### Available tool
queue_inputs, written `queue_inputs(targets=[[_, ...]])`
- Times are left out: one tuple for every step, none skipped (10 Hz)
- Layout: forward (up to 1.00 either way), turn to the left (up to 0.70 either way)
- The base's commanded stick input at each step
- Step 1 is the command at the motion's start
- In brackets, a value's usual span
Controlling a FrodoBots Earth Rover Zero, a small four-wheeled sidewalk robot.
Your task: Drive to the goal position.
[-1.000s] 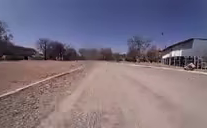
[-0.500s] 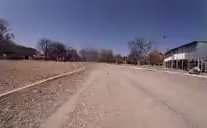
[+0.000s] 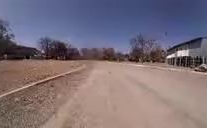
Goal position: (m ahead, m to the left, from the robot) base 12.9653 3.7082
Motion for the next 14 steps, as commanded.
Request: queue_inputs(targets=[[1.00, 0.00], [1.00, 0.00], [1.00, 0.00], [1.00, 0.00], [1.00, 0.00], [1.00, 0.00], [1.00, 0.00], [1.00, 0.00], [1.00, 0.00], [1.00, 0.00], [1.00, 0.00], [1.00, 0.00], [1.00, 0.00], [1.00, 0.00]])
